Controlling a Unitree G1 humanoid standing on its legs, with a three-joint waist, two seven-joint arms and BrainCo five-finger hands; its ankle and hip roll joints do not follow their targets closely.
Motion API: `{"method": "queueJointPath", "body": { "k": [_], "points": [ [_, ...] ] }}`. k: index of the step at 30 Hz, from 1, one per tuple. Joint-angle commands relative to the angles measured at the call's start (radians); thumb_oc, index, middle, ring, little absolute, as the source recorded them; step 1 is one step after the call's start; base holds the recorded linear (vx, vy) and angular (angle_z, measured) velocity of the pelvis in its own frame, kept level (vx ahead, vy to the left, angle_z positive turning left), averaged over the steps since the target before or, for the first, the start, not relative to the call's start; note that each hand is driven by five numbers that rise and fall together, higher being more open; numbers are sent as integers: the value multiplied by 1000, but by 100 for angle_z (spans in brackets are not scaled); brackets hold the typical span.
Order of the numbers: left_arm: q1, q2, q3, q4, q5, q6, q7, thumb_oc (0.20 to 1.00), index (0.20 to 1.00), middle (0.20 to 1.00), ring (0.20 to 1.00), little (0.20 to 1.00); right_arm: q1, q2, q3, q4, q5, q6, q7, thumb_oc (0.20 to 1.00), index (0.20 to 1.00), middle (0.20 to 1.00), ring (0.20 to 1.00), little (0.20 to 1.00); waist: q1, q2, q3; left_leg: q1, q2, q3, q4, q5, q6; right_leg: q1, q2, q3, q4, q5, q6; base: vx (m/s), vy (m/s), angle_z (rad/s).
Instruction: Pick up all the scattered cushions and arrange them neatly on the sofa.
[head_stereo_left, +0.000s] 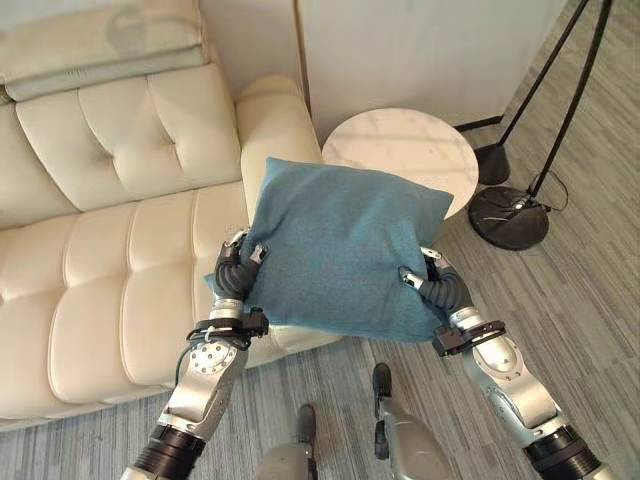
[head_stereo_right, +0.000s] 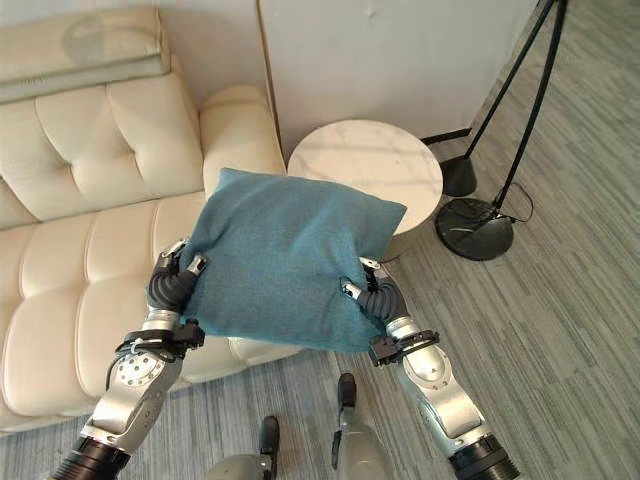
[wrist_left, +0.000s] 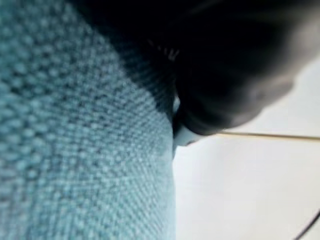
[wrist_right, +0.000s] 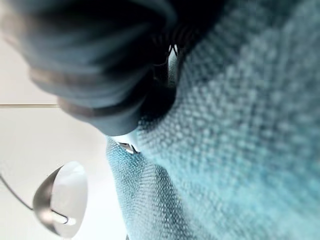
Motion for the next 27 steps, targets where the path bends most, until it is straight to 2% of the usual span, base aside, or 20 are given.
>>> {"method": "queueJointPath", "body": {
  "k": [1, 4, 6, 7, 8, 9, 10, 11, 12, 13, 14, 17, 21, 22, 26, 27],
  "points": [
    [-74, 7, -129, -119, 40, -105, -127, 200, 200, 200, 200, 200, -112, 96, 86, -145, 10, -163, 72, 200, 200, 200, 200, 200, 32, -7, -115, -47, 8, -6, 35, -77, -21, 90, 39, 64, 261, -221, 13, -136, -110, 54],
    [-52, 11, -103, -134, 30, -102, -120, 200, 200, 200, 200, 200, -134, 105, 102, -143, 10, -166, 68, 200, 200, 200, 200, 200, 74, -27, -131, -70, 7, -33, 33, -53, -43, 169, 46, 23, 174, -277, -26, -105, -193, 48],
    [-32, 4, -97, -131, 19, -99, -125, 200, 200, 200, 200, 200, -134, 100, 103, -141, 8, -167, 66, 200, 200, 200, 200, 200, 79, -36, -140, -95, 14, -51, 28, -23, -66, 204, 70, 28, 78, -287, -49, -90, -194, 37],
    [-32, 4, -97, -131, 19, -98, -125, 200, 200, 200, 200, 200, -134, 100, 103, -141, 8, -167, 66, 200, 200, 200, 200, 200, 78, -36, -140, -96, 14, -52, 29, -23, -66, 204, 70, 27, 78, -287, -49, -220, -230, 76],
    [-34, -5, -104, -129, -13, -97, -128, 200, 200, 200, 200, 200, -131, 85, 92, -141, 10, -168, 53, 200, 200, 200, 200, 200, 86, -35, -125, -157, 26, -64, 44, 17, -102, 207, 78, 9, 24, -283, -65, -176, -149, 60],
    [-35, -5, -104, -130, -13, -97, -128, 200, 200, 200, 200, 200, -132, 85, 92, -140, 10, -168, 53, 200, 200, 200, 200, 200, 83, -34, -126, -161, 26, -67, 46, 17, -103, 207, 79, 5, 22, -282, -66, -358, -206, 57],
    [-46, -16, -121, -124, -18, -92, -133, 200, 200, 200, 200, 200, -125, 64, 75, -142, -4, -170, 32, 200, 200, 200, 200, 200, 71, -27, -104, -203, 41, -21, 77, 28, -114, 208, 75, -39, -2, -278, -70, -255, -69, 76],
    [-50, -26, -128, -118, -13, -90, -137, 200, 200, 200, 200, 200, -111, 47, 59, -142, -14, -173, 30, 200, 200, 200, 200, 200, 50, -24, -107, -194, 74, 79, 68, 28, -103, 209, 66, -76, -10, -274, -66, -260, -67, 123],
    [-50, -26, -128, -118, -13, -90, -137, 200, 200, 200, 200, 200, -111, 46, 59, -142, -14, -173, 30, 200, 200, 200, 200, 200, 49, -22, -108, -196, 75, 78, 67, 31, -103, 207, 67, -76, -11, -272, -66, -105, 0, 179],
    [-53, -27, -137, -110, -21, -88, -156, 200, 200, 200, 200, 200, -97, 43, 46, -142, -14, -169, 24, 200, 200, 200, 200, 200, 33, -21, -115, -186, 107, 169, 70, 29, -91, 212, 58, -106, -22, -268, -64, -96, 37, 181],
    [-60, -26, -148, -112, -29, -82, -171, 200, 200, 200, 200, 200, -65, 36, 29, -160, -13, -171, 22, 200, 200, 200, 200, 200, 14, -24, -123, -159, 147, 295, 87, 18, -91, 216, 42, -155, -26, -255, -63, -97, 43, 132],
    [-76, -31, -170, -107, -42, -77, -186, 200, 200, 200, 200, 200, -27, 33, 6, -181, -3, -174, 28, 200, 200, 200, 200, 200, -10, -33, -135, -103, 164, 374, 130, -38, -92, 238, 17, -219, -32, -252, -65, -43, 43, 86],
    [-89, -36, -191, -101, -51, -65, -190, 200, 200, 200, 200, 200, -8, 41, -8, -194, 2, -170, 30, 200, 200, 200, 200, 200, -28, -25, -152, -63, 159, 405, 102, -47, -98, 246, 3, -264, -39, -243, -55, 61, 122, 70],
    [-85, -34, -191, -102, -49, -62, -188, 200, 200, 200, 200, 200, -7, 52, -7, -193, 9, -167, 32, 200, 200, 200, 200, 200, -24, -25, -156, -58, 131, 367, 89, -58, -87, 251, -6, -259, -33, -237, -47, 177, 232, 40],
    [-84, -23, -190, -109, -42, -61, -192, 200, 200, 200, 200, 200, -15, 70, 0, -191, 37, -163, 42, 200, 200, 200, 200, 200, -14, -33, -153, -61, 102, 350, 87, -70, -68, 258, -30, -255, -23, -234, -36, 113, 203, 17],
    [-79, -15, -183, -113, -38, -63, -195, 200, 200, 200, 200, 200, -19, 77, 7, -191, 42, -161, 46, 200, 200, 200, 200, 200, -5, -35, -153, -67, 85, 337, 89, -82, -54, 258, -46, -254, -11, -236, -27, 96, 232, 1]
  ]
}}
